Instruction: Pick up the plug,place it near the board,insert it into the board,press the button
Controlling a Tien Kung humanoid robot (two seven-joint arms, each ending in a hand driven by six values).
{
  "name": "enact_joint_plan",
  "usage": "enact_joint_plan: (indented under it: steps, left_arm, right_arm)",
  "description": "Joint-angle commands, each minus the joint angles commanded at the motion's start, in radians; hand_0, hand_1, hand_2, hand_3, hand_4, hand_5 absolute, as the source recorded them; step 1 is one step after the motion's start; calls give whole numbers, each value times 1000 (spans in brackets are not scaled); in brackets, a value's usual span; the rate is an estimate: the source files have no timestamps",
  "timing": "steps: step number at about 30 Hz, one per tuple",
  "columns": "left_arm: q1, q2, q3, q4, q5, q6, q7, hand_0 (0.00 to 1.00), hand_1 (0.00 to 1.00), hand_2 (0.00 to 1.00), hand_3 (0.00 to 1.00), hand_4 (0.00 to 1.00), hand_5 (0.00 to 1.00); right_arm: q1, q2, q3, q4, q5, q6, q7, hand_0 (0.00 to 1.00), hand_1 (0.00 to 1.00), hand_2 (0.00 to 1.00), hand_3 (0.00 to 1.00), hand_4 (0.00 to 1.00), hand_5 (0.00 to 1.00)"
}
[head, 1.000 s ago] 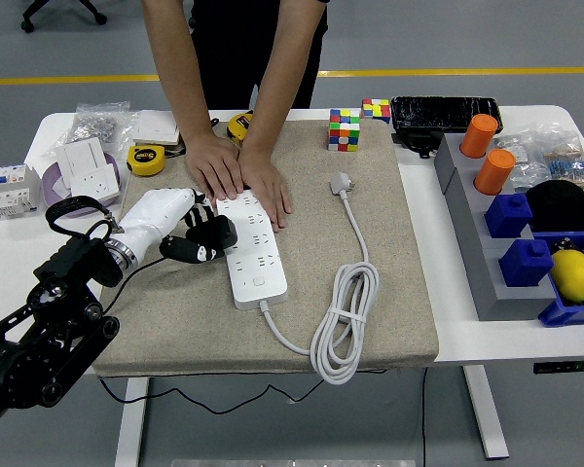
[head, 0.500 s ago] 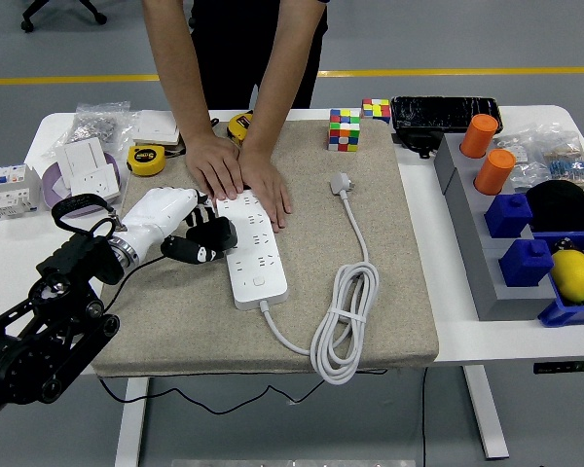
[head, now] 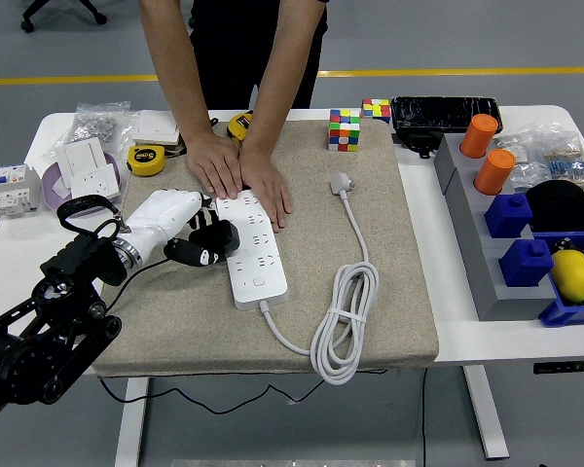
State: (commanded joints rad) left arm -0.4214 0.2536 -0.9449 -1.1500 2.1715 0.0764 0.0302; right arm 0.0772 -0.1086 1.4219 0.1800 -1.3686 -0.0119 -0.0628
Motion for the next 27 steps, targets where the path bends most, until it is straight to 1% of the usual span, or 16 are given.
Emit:
enact_joint_plan:
  steps: [11, 21, 27]
  left_arm:
    - [-16, 4, 13, 20, 8, 3, -3, 713, 454, 346, 374, 517, 155]
    - [-22, 3, 30, 21, 15, -3, -1, 713, 455, 346, 374, 518, 159]
    - [-24, 9, 44, 18, 16, -10, 1, 713, 455, 346, 375, 518, 155]
  right_arm:
    - [-2, -1, 6, 0, -4, 0, 0, 875, 776, 765, 797, 998, 844]
    - [1, -2, 3, 0, 0, 0, 0, 875, 776, 765, 797, 998, 843]
    - [-1, -2, 2, 0, -2, 0, 0, 873, 776, 764, 797, 998, 843]
